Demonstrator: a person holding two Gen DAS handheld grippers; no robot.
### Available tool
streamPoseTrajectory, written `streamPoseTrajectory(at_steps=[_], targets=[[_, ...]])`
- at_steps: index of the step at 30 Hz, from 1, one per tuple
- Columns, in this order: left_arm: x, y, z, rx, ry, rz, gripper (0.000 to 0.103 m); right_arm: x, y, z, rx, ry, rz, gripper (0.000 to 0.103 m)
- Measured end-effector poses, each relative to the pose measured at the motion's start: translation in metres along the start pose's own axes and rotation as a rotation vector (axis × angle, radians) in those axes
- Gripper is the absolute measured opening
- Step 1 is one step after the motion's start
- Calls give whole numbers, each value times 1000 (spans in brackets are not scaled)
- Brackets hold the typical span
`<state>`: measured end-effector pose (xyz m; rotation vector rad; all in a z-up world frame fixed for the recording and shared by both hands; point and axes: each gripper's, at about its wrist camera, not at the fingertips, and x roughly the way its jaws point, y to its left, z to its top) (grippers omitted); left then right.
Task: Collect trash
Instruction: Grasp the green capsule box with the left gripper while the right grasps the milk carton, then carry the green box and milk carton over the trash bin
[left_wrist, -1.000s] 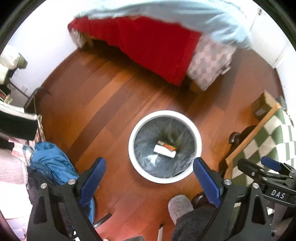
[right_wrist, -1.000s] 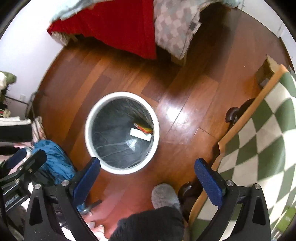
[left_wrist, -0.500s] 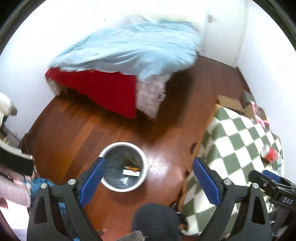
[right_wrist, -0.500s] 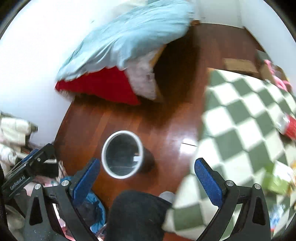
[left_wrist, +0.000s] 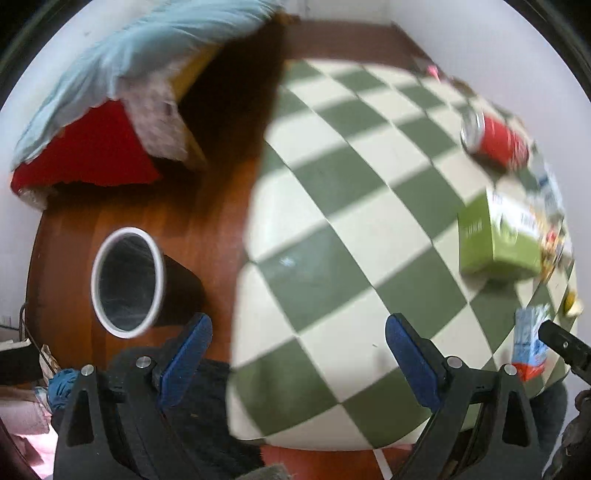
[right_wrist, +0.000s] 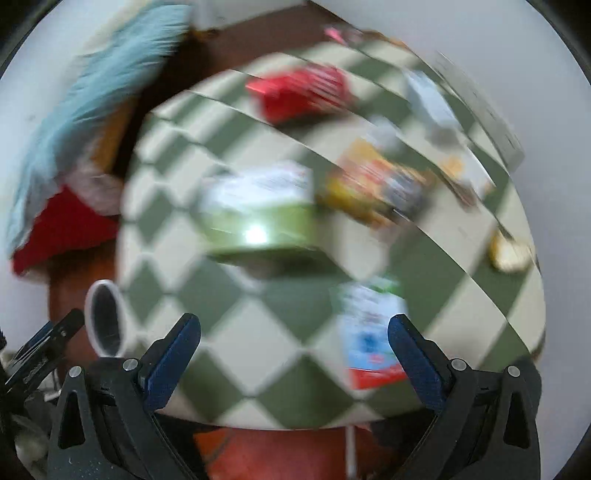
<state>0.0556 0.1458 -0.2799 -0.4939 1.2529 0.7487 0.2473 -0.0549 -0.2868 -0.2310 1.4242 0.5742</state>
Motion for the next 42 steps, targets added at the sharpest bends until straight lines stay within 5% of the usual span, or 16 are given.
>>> streamPoseTrajectory(at_steps=[9, 14, 20, 26, 37, 42], targets=[[-3, -44, 15, 91, -1, -22, 96, 37, -40, -8, 25, 39, -4, 57], [-30, -86, 43, 148, -54, -83, 99, 10, -67, -1, 78, -24, 17, 57], [-25, -149, 70, 221, 14, -148, 99, -13, -90, 26, 165, -85, 4, 57], [8, -192, 79, 292, 86, -84, 99, -19, -108, 54, 188, -115, -44, 57], [42, -202, 74, 295, 149, -47, 98, -5, -116, 69, 180, -100, -95, 57], [34, -195, 74, 280, 88, -60, 90, -4, -113, 69, 180, -101, -83, 56]])
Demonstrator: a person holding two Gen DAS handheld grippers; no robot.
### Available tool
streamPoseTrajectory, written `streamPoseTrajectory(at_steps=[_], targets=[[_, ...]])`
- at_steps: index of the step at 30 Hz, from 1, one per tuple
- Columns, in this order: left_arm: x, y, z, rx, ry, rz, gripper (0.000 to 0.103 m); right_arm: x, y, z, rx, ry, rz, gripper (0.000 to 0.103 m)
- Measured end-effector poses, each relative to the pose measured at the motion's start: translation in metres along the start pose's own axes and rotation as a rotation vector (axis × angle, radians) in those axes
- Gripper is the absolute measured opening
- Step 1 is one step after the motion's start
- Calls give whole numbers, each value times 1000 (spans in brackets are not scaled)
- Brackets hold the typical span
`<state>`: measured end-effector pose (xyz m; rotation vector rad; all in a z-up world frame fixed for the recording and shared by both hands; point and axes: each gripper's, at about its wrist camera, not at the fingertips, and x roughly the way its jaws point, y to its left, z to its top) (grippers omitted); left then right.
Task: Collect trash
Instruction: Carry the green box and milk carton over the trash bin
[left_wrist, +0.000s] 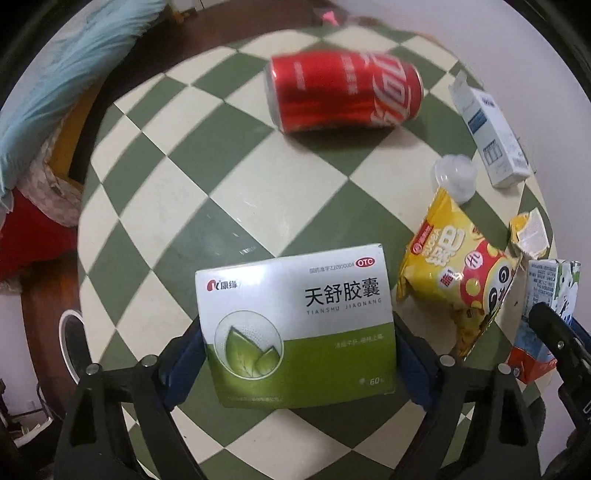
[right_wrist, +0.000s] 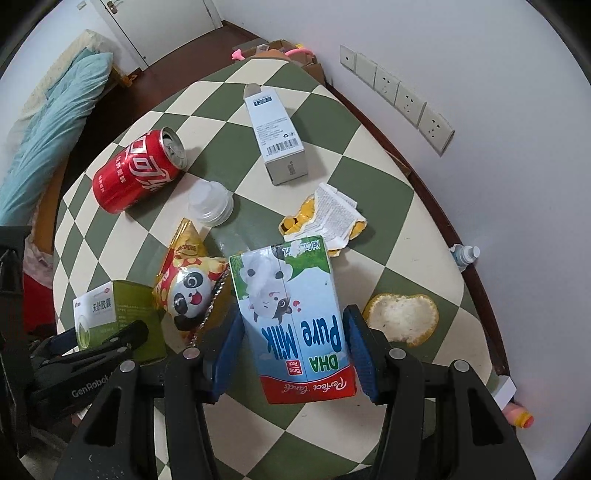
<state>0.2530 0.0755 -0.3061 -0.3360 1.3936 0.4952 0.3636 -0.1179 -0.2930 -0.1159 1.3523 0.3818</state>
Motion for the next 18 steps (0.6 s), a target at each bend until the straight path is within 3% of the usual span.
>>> streamPoseTrajectory(at_steps=[10, 18], targets=[[-64, 35, 2, -51, -184, -22, 89, -23, 20, -1, -22, -47, 48, 56], [-133, 121, -2, -146, -344, 0, 89, -73, 90, 1, -119, -131, 152, 56]])
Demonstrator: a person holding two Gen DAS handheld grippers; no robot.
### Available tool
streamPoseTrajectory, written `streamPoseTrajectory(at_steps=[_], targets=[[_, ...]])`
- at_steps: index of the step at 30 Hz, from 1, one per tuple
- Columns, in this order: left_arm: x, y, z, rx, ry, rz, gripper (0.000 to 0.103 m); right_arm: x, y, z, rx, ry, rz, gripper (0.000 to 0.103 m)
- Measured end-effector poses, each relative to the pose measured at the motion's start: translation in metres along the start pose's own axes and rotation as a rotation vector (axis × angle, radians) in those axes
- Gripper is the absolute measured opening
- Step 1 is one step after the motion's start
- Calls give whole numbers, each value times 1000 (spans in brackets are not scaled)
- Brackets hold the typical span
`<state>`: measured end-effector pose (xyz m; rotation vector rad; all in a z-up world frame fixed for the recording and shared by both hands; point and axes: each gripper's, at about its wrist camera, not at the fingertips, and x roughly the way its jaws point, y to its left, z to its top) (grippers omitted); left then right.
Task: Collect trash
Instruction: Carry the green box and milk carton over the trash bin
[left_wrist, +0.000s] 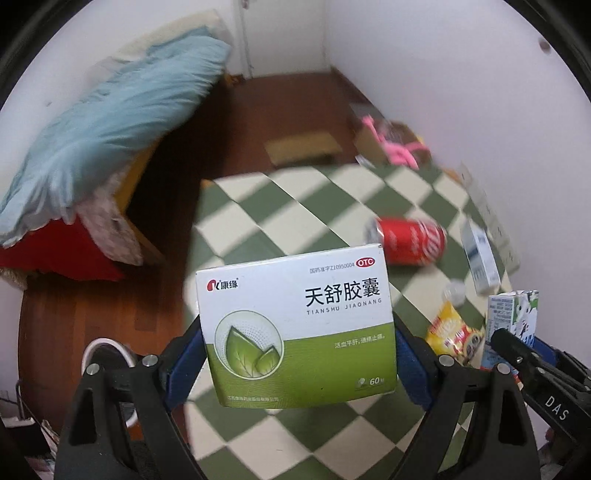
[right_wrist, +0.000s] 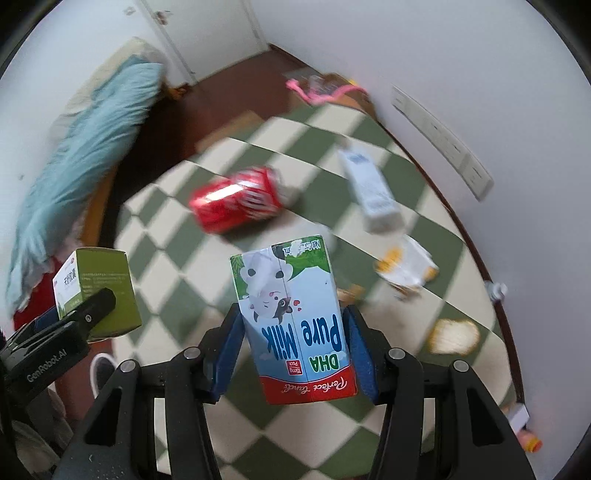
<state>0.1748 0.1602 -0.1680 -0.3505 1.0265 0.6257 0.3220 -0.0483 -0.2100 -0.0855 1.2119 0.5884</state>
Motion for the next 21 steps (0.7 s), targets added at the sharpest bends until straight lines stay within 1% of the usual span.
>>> streamPoseTrajectory(at_steps=[2, 5, 7, 10, 12, 13, 14, 17, 19, 21], targets=[[-16, 26, 3, -32, -28, 1, 89, -8, 24, 2, -28, -15, 35, 56], [-39, 65, 3, -74, -71, 22, 89, -19, 70, 2, -84, -35, 95, 56], [-51, 91, 1, -101, -92, 37, 89, -24, 109, -1, -131, -39, 146, 56], [-72, 142, -9, -160, -121, 70, 89, -26, 159, -10, -189, -28, 211, 56], [-85, 179, -21, -202, -135, 103, 89, -23, 204, -22, -242, -9, 264, 56], [-90, 205, -29, -232, -136, 123, 89, -19, 229, -29, -271, 8, 293, 56], [-91, 220, -36, -251, -134, 135, 89, -16, 245, -36, -289, 20, 309, 56], [-87, 286, -64, -339, -100, 176, 89, 7, 319, -63, -377, 95, 364, 56], [-73, 330, -86, -407, -58, 199, 89, 25, 357, -81, -418, 148, 381, 56], [-55, 366, -106, -461, -7, 213, 89, 55, 404, -107, -475, 221, 387, 56]])
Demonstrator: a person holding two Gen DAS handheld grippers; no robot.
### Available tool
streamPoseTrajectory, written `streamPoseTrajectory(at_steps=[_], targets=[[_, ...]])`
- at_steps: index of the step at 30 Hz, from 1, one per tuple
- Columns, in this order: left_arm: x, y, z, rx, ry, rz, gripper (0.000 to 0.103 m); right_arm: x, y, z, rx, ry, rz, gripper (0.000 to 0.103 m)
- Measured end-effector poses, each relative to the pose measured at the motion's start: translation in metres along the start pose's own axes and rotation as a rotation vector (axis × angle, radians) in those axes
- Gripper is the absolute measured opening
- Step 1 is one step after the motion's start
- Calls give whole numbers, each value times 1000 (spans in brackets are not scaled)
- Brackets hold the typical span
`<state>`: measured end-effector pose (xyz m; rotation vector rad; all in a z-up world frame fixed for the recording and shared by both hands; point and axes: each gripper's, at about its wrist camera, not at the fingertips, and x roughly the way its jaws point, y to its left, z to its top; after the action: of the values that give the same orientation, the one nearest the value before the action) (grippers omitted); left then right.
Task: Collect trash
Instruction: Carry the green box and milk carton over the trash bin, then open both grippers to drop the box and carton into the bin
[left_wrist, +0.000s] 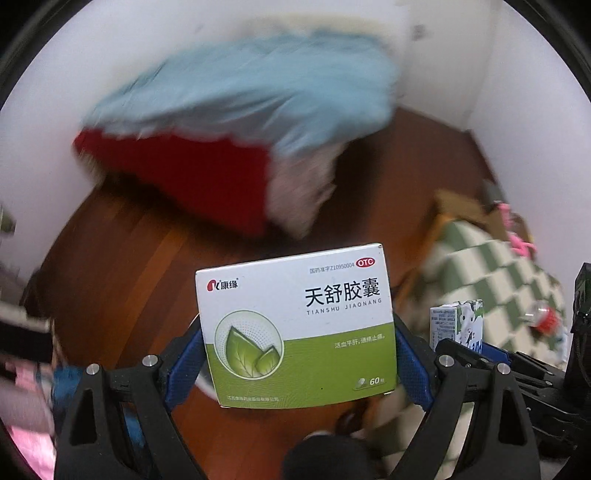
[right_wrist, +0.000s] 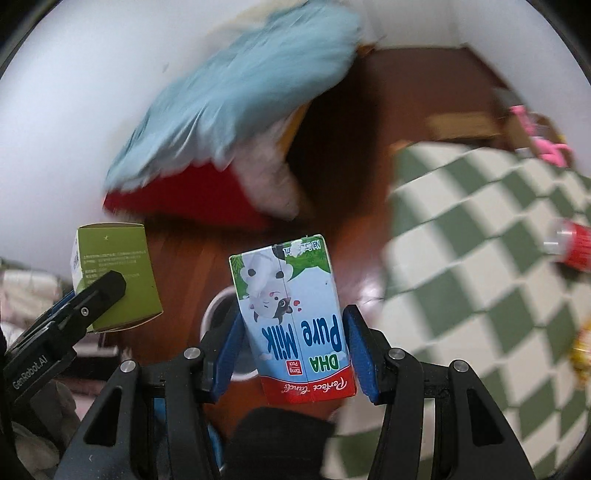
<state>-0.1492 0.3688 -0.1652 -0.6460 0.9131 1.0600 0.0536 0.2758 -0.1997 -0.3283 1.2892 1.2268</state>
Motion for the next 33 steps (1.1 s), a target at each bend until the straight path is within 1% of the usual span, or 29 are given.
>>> streamPoseTrajectory(at_steps=[3, 5, 6, 9, 13, 15, 16, 18, 22, 24, 25, 26, 28, 31, 33], targets=[[45, 52, -8, -76, 81, 30, 89, 68, 39, 0, -47, 109, 18, 56], [77, 81, -15, -128, 141, 37, 89, 121, 63, -3, -71, 186, 21, 56], [89, 92, -18, -148, 162, 39, 90, 139, 70, -5, -76, 216, 18, 56], [123, 111, -28, -186, 220, 39, 91, 200, 89, -9, -95, 306, 4, 56], [156, 129, -39, -239, 275, 25, 92, 260, 104, -15, -116, 383, -32, 56], [166, 135, -38, -250, 296, 28, 92, 281, 107, -16, -121, 408, -45, 56], [169, 139, -40, -256, 306, 30, 92, 289, 109, -17, -126, 415, -52, 56], [174, 143, -42, -264, 320, 30, 97, 307, 109, -15, -130, 435, -58, 56], [171, 150, -44, -271, 311, 48, 97, 332, 103, -8, -124, 472, -57, 58], [171, 154, -45, -273, 308, 56, 97, 339, 100, -9, -115, 485, -49, 77], [170, 156, -46, -275, 304, 63, 97, 340, 97, -9, -111, 487, -44, 94], [168, 157, -47, -274, 299, 72, 97, 340, 96, -8, -110, 488, -42, 98], [165, 158, -48, -270, 292, 89, 97, 336, 96, -9, -119, 480, -45, 98], [159, 158, -51, -254, 280, 137, 97, 327, 98, -5, -132, 459, -54, 98], [155, 158, -54, -249, 283, 161, 97, 316, 101, -6, -170, 433, -97, 99]])
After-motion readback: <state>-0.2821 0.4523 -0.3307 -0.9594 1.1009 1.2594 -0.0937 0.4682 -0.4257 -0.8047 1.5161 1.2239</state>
